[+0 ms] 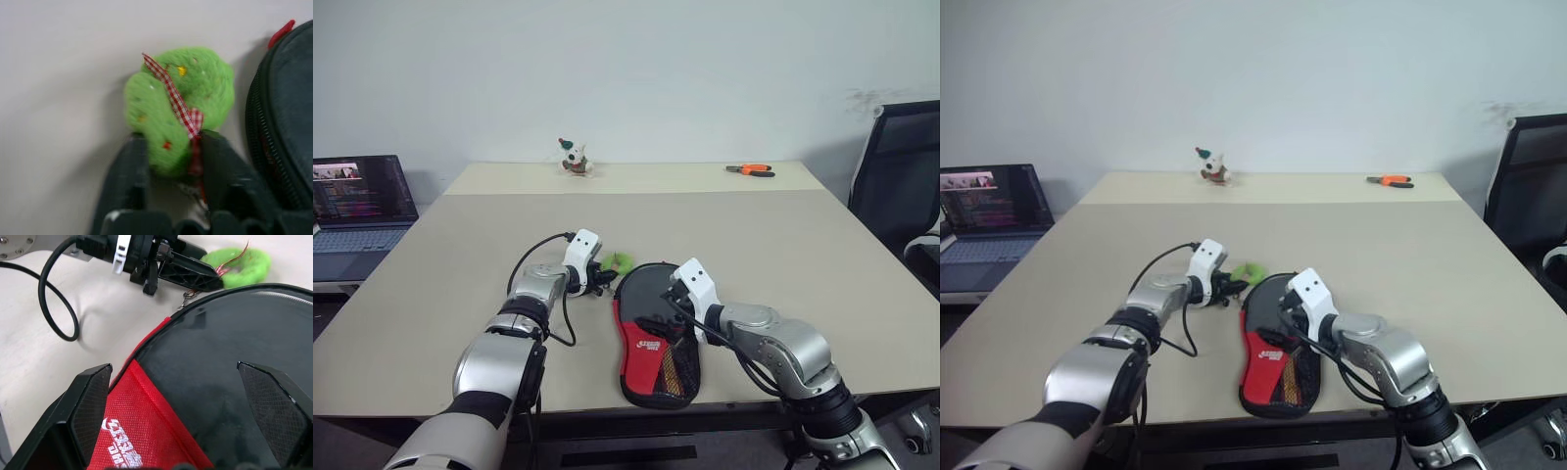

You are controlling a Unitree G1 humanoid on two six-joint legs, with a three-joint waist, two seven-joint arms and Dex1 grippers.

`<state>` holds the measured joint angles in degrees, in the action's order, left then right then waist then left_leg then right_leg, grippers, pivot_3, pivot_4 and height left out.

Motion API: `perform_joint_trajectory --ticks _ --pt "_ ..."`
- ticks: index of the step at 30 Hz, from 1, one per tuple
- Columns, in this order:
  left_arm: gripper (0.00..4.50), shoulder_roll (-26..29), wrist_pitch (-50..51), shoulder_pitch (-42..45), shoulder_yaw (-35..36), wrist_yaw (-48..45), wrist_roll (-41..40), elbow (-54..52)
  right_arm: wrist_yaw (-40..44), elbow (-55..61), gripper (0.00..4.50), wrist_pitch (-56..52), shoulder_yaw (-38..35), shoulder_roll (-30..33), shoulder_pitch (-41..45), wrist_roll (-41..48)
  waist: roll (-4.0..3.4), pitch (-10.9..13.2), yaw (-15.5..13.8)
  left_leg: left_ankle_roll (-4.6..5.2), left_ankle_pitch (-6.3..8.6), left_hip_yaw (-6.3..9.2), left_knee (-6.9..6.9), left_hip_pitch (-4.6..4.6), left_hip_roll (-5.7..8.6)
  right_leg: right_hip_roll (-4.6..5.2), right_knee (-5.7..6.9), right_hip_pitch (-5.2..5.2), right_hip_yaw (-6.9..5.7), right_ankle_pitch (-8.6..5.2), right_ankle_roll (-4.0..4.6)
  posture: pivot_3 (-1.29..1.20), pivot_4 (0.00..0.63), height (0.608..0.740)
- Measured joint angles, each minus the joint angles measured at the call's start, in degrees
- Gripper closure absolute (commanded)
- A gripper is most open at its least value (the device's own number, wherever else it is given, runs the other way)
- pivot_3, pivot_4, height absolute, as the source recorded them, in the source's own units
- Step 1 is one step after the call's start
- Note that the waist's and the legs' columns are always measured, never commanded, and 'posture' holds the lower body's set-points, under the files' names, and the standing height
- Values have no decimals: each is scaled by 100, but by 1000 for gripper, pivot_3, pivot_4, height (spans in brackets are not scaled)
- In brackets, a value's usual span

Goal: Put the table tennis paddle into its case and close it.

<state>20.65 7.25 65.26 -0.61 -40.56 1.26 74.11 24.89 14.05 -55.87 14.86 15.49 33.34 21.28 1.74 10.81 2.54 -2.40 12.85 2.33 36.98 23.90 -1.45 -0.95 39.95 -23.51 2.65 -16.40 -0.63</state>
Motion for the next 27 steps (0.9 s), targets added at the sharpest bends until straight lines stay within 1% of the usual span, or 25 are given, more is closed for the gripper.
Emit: perform_joint_trajectory --ticks 1,2,6,11,17,22,27 --pt "4400 1 -11 0 6 6 1 0 10 -79 0 54 37 -9 16 -49 0 0 1 0 0 0 0 0 0 0 0 0 0 0 0 0 150 740" --pt "4455 5 -17 -1 18 33 4 0 29 -202 0 131 136 -24 51 -147 0 0 6 0 0 0 0 -1 0 0 1 0 1 0 0 0 150 740" --pt "4455 4 -25 -12 82 132 9 0 130 -809 0 529 572 -109 110 -506 0 0 23 0 0 0 1 -1 1 0 1 0 0 0 0 0 150 740" --pt "4455 9 -134 -49 96 356 110 6 221 -1213 0 902 680 -190 172 -767 2 -2 41 -1 -1 1 3 -10 -1 1 5 8 -1 0 0 0 150 740" --pt "4455 -38 -376 37 -23 944 438 145 283 -1267 0 898 668 -307 152 -886 5 -4 57 -1 -1 9 3 -15 0 0 8 15 -9 1 2 0 150 740" --pt "4455 -243 -533 260 -146 1376 726 317 415 -1260 0 887 743 -294 124 -971 8 -7 55 -1 -1 12 4 -16 2 0 7 18 -12 1 1 0 150 740" --pt "4455 -517 -830 523 -496 1652 1191 376 554 -999 0 778 899 -255 -27 -1059 9 -16 51 -1 -1 15 2 -16 9 0 5 20 -14 1 1 0 150 740"
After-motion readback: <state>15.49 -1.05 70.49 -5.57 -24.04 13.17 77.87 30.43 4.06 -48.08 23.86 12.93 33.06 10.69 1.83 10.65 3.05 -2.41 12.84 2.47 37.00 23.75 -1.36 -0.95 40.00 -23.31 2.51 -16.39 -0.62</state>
